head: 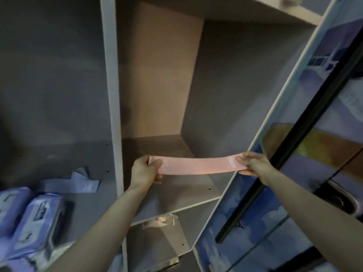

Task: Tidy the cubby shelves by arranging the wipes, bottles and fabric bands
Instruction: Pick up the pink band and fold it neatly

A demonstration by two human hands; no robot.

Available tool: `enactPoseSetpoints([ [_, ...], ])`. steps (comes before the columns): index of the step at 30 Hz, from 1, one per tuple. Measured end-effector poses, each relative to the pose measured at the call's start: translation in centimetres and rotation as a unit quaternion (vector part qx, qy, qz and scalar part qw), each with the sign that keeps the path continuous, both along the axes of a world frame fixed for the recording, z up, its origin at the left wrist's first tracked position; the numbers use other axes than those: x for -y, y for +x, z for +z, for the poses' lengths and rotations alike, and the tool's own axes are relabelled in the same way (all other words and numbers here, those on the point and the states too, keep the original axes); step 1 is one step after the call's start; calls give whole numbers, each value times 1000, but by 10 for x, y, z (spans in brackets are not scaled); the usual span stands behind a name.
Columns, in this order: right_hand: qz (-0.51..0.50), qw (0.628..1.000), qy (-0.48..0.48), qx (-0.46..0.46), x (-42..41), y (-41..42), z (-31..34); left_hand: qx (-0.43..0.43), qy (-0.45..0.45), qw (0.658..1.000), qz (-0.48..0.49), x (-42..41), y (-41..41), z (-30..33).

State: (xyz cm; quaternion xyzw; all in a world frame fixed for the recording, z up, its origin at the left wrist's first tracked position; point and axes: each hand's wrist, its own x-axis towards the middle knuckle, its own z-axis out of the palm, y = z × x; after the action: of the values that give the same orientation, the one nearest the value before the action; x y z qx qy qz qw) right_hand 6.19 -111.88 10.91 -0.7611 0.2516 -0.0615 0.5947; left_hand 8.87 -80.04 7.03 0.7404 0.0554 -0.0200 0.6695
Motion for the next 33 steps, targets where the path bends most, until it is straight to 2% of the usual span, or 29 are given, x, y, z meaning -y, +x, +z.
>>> enactPoseSetpoints([
  [3,14,1000,-9,-21,8,33,-52,-45,14,998,49,1,20,-41],
  [8,4,998,-12,-61,6,72,-143,-124,66,988,62,1,40,-115],
  [14,9,995,-10,-98,4,99,-218,-176,86,974,111,8,57,-187],
  [17,5,995,-57,-83,5,101,-247,-182,118,967,136,11,56,-211],
  [21,40,987,-138,-70,7,104,-255,-161,190,958,141,10,58,-228],
  [26,86,966,-240,-47,1,94,-252,-151,214,953,151,10,46,-222],
  [29,93,959,-262,-57,2,93,-257,-162,246,947,128,10,44,-218],
  [33,103,939,-323,-52,-7,93,-244,-126,369,914,112,17,37,-203],
])
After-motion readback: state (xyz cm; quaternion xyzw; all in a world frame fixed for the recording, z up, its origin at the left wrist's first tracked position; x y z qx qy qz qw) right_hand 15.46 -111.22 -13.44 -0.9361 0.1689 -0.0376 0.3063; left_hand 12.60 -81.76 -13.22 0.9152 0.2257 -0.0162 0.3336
